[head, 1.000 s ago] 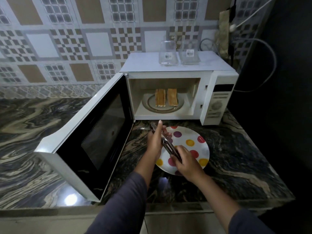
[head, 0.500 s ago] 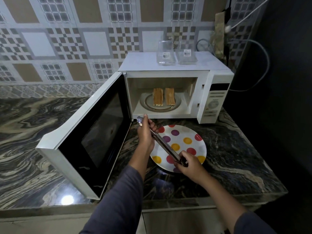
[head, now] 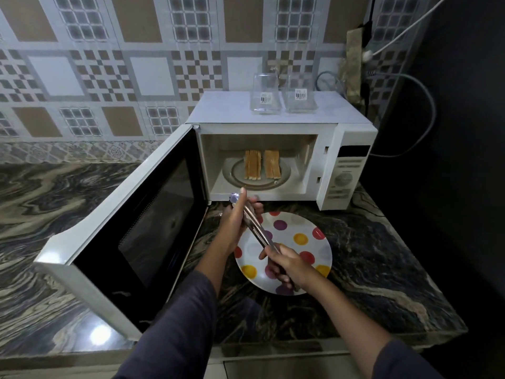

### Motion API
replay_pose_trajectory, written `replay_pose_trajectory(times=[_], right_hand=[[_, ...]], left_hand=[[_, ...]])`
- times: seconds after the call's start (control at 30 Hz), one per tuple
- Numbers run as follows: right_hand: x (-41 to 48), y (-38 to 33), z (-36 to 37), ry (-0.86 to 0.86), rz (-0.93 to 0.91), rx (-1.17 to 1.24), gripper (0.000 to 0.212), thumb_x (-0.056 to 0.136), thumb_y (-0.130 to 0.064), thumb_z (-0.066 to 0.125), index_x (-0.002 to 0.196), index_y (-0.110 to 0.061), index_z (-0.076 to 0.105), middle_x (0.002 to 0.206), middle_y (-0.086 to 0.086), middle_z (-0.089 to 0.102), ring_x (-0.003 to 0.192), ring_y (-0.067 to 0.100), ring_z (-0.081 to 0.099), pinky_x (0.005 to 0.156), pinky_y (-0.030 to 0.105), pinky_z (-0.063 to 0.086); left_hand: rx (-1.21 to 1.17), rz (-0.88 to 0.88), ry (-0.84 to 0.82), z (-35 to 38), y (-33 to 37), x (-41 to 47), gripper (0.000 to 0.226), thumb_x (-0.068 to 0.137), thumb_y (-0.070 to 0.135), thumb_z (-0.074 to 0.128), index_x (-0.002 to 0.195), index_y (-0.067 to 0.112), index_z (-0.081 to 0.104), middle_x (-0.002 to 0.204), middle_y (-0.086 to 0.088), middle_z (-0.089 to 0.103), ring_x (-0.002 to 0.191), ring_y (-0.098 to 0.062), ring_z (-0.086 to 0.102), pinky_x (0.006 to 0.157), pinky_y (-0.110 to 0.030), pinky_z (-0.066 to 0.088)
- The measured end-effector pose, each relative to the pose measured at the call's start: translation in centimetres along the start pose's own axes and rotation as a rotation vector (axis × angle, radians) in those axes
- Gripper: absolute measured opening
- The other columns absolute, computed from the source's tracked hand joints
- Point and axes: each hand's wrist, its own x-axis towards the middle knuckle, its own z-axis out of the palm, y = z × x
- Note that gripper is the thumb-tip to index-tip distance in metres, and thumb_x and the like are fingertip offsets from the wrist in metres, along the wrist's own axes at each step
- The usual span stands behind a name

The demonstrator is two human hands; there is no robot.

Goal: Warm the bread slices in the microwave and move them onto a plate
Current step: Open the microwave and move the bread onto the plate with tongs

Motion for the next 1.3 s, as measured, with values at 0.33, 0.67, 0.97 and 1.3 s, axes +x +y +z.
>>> replay_pose_trajectory(times=[0.33,0.67,0.97,1.3], right_hand=[[5.6,-1.2,-6.1,0.566,0.126,-0.574,0.055,0.092,-0.057,0.037,0.11,-0.006,0.046,0.11,0.018,0.06,0.102,0.035,0.058,0.081,0.037,0.047],[12.9,-4.5,-7.2,0.674,0.271,-0.628,0.057,0.092,-0.044,0.048,0.135,-0.008,0.037,0.132,0.015,0.051,0.116,0.037,0.052,0.088,0.041,0.044],[17.2,-5.4,-7.7,0.679,0.328,-0.698,0.051,0.093,-0.039,0.048,0.133,-0.009,0.038,0.132,0.014,0.05,0.115,0.033,0.052,0.08,0.037,0.043],[20.7,-6.5,-7.8,0.735,0.352,-0.692,0.037,0.099,-0.02,0.036,0.133,-0.007,0.042,0.133,0.015,0.05,0.119,0.033,0.05,0.087,0.04,0.043]], left_hand=[[1.018,0.198,0.247,-8.9,-8.3,0.5,0.035,0.097,0.024,0.042,0.122,0.006,0.059,0.126,-0.015,0.06,0.119,-0.026,0.054,0.101,-0.026,0.036],[1.527,0.121,0.093,-9.1,-10.4,2.3,0.088,0.073,0.051,-0.009,0.149,0.013,0.016,0.158,-0.001,0.012,0.147,-0.016,0.008,0.118,-0.032,0.005],[1.525,0.091,0.1,-8.8,-10.3,2.2,0.07,0.085,0.044,0.003,0.15,0.017,0.009,0.159,0.003,0.005,0.146,-0.011,0.001,0.116,-0.027,-0.003],[1.532,0.096,0.108,-9.1,-10.6,2.4,0.064,0.09,0.04,0.011,0.15,0.02,0.007,0.159,0.006,0.003,0.146,-0.007,-0.002,0.112,-0.023,-0.01]])
